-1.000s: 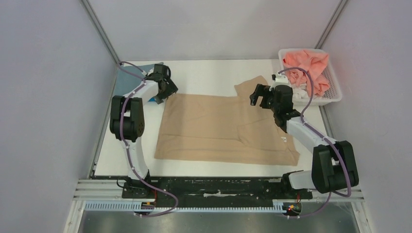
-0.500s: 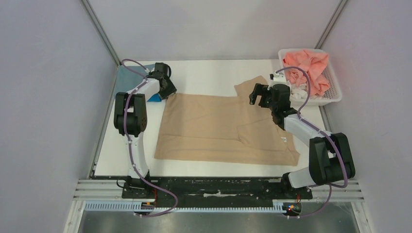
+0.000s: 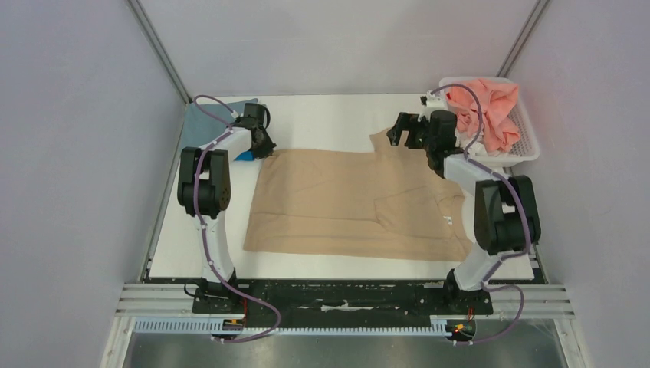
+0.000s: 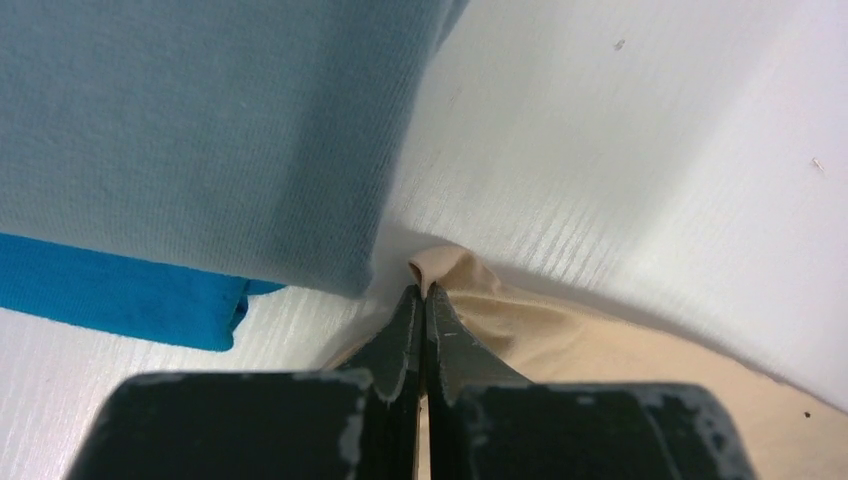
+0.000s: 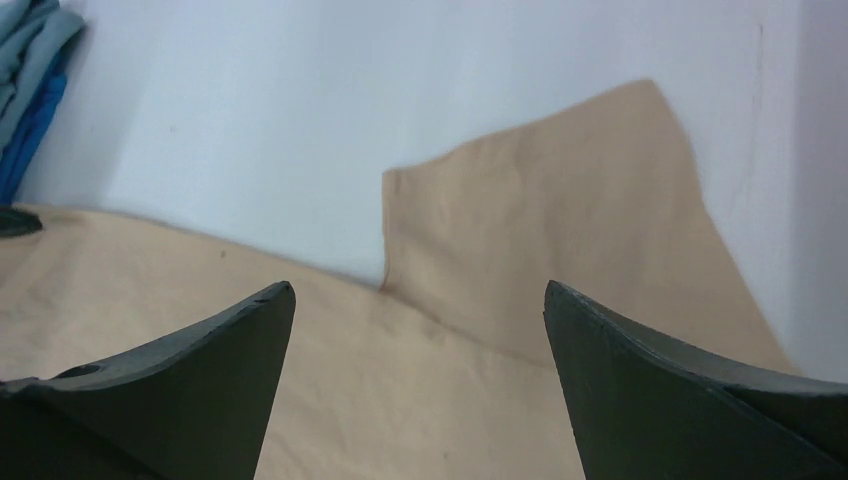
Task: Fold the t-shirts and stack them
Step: Grab the side of the flattened tshirt furthest away from the robot with both arms
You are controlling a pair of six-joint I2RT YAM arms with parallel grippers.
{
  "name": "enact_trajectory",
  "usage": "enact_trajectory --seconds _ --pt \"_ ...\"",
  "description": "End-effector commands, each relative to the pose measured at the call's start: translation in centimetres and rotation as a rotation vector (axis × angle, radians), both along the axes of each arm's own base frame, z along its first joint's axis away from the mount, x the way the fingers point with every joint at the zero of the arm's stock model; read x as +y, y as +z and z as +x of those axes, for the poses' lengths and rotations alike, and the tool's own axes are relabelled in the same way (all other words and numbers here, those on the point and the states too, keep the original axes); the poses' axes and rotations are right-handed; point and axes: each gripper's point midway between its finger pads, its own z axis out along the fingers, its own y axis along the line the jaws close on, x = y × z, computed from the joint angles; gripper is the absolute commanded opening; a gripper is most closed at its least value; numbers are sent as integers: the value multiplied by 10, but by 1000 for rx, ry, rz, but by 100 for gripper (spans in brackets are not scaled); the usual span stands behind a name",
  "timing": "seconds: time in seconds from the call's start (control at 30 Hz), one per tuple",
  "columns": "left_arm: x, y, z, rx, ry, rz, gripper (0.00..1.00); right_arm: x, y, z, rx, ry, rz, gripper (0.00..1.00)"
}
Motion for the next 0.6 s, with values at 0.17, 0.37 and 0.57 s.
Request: enact_trajectory --seconds 0.17,0.37,0.57 --pt "-2 6 -22 29 -91 22 2 -14 -17 127 38 10 -101 98" --pt "0 4 -26 36 -94 29 2 -32 -35 181 10 -74 -364 98" --pt "0 4 -26 37 -98 26 2 -39 -87 183 135 -75 -445 98"
